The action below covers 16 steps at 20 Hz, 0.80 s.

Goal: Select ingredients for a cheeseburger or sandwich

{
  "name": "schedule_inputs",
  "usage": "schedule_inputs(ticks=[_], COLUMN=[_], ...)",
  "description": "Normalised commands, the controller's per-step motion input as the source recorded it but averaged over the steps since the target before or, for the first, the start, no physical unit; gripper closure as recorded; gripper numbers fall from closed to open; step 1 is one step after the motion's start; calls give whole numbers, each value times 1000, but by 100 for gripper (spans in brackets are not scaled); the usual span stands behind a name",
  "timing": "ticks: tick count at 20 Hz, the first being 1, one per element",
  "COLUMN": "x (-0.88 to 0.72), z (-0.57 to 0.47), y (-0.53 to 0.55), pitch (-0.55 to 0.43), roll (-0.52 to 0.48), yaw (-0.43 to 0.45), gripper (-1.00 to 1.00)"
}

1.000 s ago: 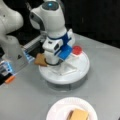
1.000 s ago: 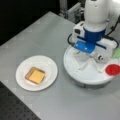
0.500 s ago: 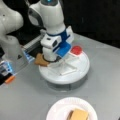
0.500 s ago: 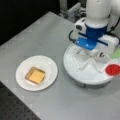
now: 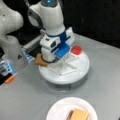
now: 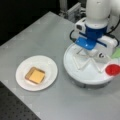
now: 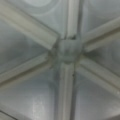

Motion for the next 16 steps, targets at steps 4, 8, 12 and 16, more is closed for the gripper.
schedule_inputs(ticks=[4, 8, 12, 16], x=[-58, -32, -4, -14], z=[-90, -140, -178, -155], y=[7, 18, 60, 74], pitch=[-97, -119, -121, -114], roll=[-125, -114, -103, -100], yaw=[30, 52, 63, 69], gripper=[-100, -100, -100, -100])
